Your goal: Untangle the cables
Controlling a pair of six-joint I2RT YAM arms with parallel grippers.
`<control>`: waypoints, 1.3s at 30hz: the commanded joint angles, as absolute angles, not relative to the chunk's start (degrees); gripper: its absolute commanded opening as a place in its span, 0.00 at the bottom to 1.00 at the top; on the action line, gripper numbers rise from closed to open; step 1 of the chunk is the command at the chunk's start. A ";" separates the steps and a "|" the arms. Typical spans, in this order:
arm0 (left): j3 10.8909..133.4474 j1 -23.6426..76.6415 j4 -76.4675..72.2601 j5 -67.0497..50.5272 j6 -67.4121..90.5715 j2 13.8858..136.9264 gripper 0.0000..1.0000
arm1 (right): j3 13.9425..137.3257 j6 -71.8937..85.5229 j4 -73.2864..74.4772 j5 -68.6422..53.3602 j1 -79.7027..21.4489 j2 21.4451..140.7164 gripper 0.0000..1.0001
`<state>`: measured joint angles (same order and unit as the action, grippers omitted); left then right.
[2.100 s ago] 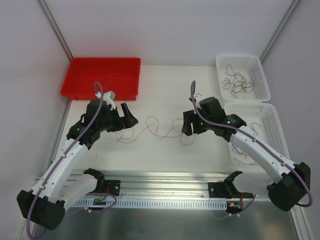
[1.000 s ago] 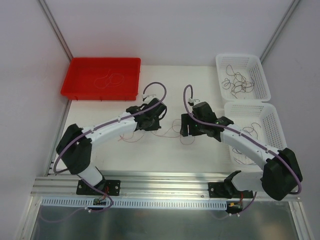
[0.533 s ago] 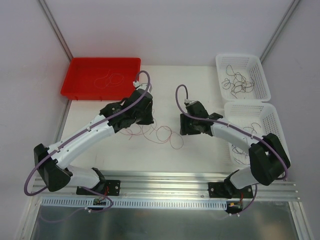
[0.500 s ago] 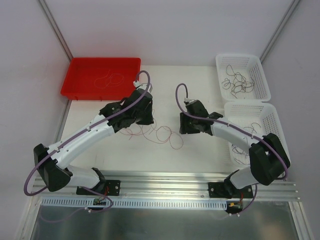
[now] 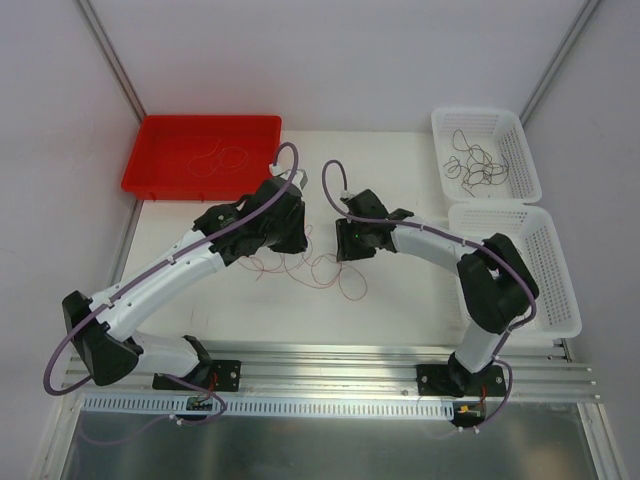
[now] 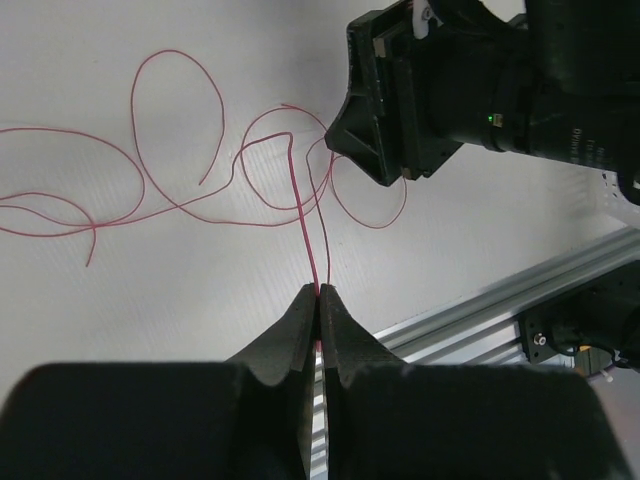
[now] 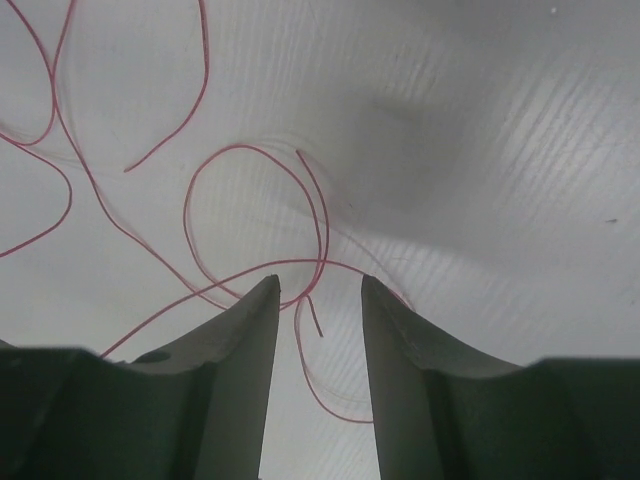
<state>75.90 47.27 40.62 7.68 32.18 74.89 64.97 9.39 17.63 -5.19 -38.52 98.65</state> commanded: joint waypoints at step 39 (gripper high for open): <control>78.57 24.53 57.39 26.43 21.36 58.45 0.00 | 60.74 10.28 27.33 11.87 -27.18 98.80 0.01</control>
